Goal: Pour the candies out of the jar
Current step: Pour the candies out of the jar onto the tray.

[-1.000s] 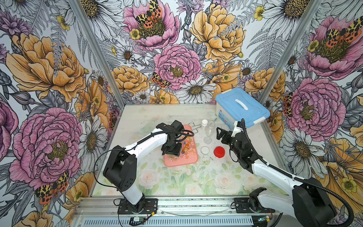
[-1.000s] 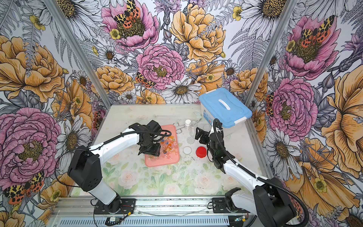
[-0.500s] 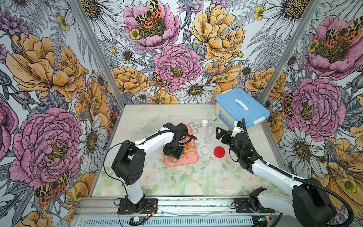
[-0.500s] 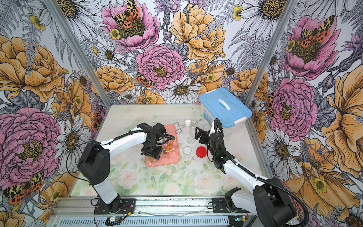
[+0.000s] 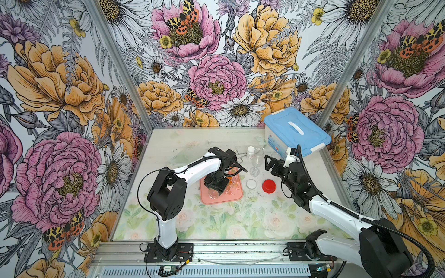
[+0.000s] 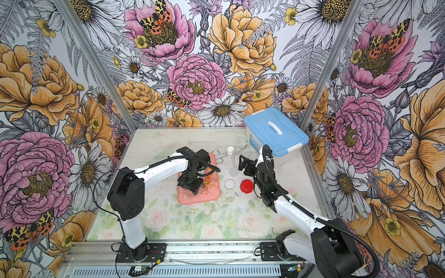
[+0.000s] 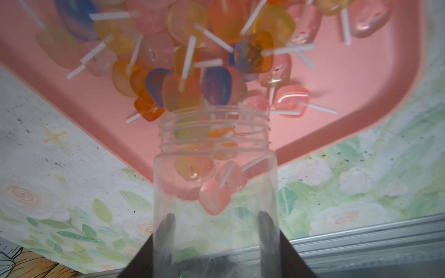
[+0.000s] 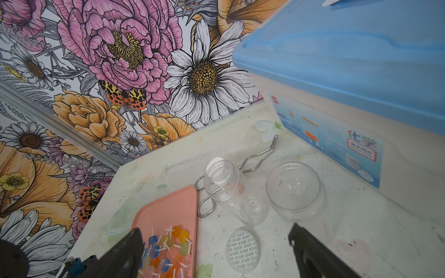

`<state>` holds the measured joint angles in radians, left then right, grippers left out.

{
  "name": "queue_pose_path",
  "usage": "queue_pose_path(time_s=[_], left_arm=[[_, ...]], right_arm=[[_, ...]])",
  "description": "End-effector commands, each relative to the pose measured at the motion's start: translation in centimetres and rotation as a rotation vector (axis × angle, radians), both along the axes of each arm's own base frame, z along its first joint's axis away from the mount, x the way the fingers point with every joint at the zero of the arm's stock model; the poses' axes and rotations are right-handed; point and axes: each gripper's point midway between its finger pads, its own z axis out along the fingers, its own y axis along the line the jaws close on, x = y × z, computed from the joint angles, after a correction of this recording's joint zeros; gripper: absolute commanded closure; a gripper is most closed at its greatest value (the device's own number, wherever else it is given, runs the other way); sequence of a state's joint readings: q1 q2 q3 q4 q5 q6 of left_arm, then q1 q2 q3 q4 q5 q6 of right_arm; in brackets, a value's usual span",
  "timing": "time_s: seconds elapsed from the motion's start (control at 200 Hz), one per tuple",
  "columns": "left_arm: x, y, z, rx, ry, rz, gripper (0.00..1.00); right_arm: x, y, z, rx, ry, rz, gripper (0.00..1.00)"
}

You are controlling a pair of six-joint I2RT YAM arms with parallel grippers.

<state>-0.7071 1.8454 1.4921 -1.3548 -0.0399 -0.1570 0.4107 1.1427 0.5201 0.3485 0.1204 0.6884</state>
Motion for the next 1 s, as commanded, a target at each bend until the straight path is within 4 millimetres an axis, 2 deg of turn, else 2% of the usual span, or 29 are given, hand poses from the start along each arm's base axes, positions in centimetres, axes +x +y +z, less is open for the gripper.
queue_pose_path(time_s=[0.0, 0.16, 0.275, 0.34, 0.355, 0.4, 0.62, 0.77, 0.996], left_arm=[[0.6, 0.2, 3.4, -0.022, -0.105, -0.010, 1.00], [1.2, 2.1, 0.6, 0.063, -0.013, 0.010, 1.00], [1.0, 0.1, 2.0, 0.014, -0.061, -0.031, 1.00], [1.3, 0.3, 2.2, 0.021, -0.069, -0.025, 1.00], [1.2, 0.4, 3.2, 0.002, -0.096, -0.024, 1.00], [1.3, 0.3, 3.7, -0.010, -0.110, -0.022, 1.00], [2.4, 0.8, 4.1, -0.012, -0.158, -0.013, 1.00], [4.5, -0.8, 5.4, -0.189, -0.239, 0.007, 1.00], [9.2, -4.6, 10.2, -0.554, -0.495, 0.032, 1.00]], right_arm=[[0.1, -0.3, 2.9, 0.018, -0.069, -0.016, 0.02], [0.2, 0.0, 2.9, 0.016, -0.065, 0.003, 0.02], [0.0, -0.1, 2.8, 0.019, -0.062, -0.002, 0.02], [-0.2, -0.4, 3.0, 0.019, -0.067, -0.012, 0.02], [-0.2, -0.4, 3.0, 0.018, -0.068, -0.015, 0.02], [-0.2, -0.5, 3.1, 0.015, -0.072, -0.019, 0.01], [-0.2, 0.4, 2.7, 0.025, -0.053, 0.032, 0.01], [-0.4, 1.3, 3.5, 0.060, -0.058, 0.114, 0.00], [-0.3, 2.8, 5.0, 0.195, -0.022, 0.274, 0.01]])
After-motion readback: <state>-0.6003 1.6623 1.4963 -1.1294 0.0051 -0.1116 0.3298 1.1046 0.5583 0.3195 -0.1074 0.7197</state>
